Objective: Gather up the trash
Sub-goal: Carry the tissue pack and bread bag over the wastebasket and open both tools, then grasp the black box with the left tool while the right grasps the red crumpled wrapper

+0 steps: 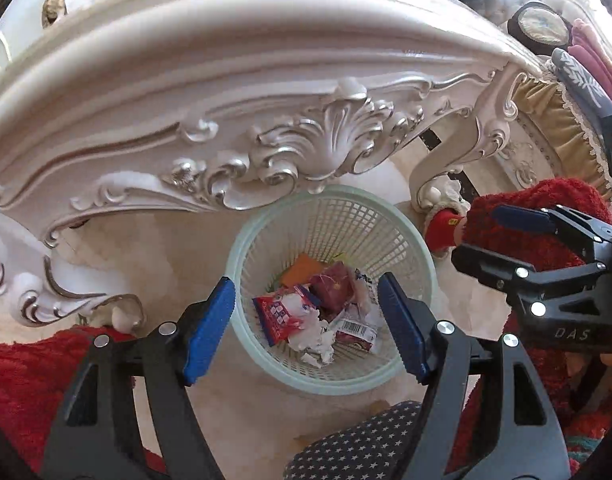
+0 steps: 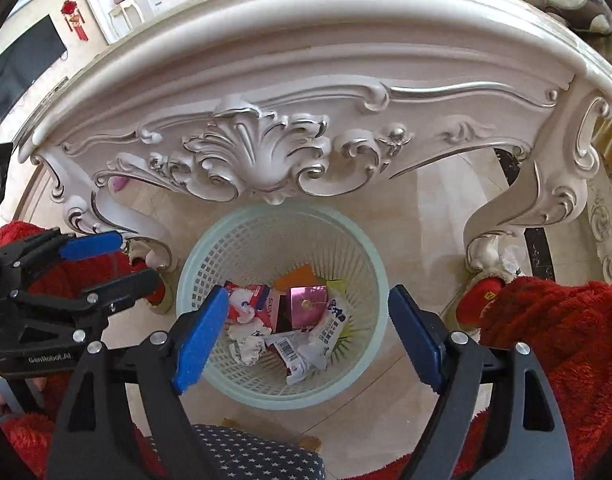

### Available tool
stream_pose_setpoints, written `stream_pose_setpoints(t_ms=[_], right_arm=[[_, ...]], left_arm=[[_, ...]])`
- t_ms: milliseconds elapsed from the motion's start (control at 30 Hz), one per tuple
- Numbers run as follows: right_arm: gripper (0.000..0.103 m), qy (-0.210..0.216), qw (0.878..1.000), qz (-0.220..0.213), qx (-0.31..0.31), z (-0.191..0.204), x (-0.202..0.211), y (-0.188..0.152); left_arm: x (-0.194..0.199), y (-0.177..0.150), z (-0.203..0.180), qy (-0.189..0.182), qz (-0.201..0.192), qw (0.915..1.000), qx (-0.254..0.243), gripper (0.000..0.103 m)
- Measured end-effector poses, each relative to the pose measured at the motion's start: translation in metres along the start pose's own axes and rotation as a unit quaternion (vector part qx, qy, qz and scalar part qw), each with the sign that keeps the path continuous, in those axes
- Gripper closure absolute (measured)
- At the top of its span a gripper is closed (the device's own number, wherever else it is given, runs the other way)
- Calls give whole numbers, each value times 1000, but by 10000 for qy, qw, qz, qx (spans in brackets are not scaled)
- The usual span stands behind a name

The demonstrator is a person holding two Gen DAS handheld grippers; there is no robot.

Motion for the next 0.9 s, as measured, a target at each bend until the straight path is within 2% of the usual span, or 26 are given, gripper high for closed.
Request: stream_pose_setpoints(t_ms=[400,533,600,700,767,833,900], right_arm=[[22,123,9997,-179,113,18,26,7],[22,220,9993,-276,123,23,39,10],[22,356,9974,-600,164,25,57,20],[22,369,9932,-1078,237,20,85,52],[22,350,9882,-1445,369,13,101,87],[22,112,9846,-1673,496,5,106,119],[22,-126,9808,-1868,542,-9,104,161]], left_arm=[[40,5,11,-59,-344,9994,-10,31],[63,13,25,-414,-437,9980,196,31],[85,29,37,-448,-686,9963,278,31],[106,63,56,-290,-1035,9937,326,31],[112,99,73,-79,-1344,9902,383,22],[107,141,90,190,-1576,9859,526,22],[97,178,104,221,-1693,9829,686,22]])
Point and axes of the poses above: each gripper's, at about its wrist camera, not at the fingertips, and x roughly against the way its jaws point, z to its left, y to its top, the point moved 2 cm from there along -x, roughly the way its jaws point, and after that the axes turned 14 degrees about y, right-handed, at the moved point
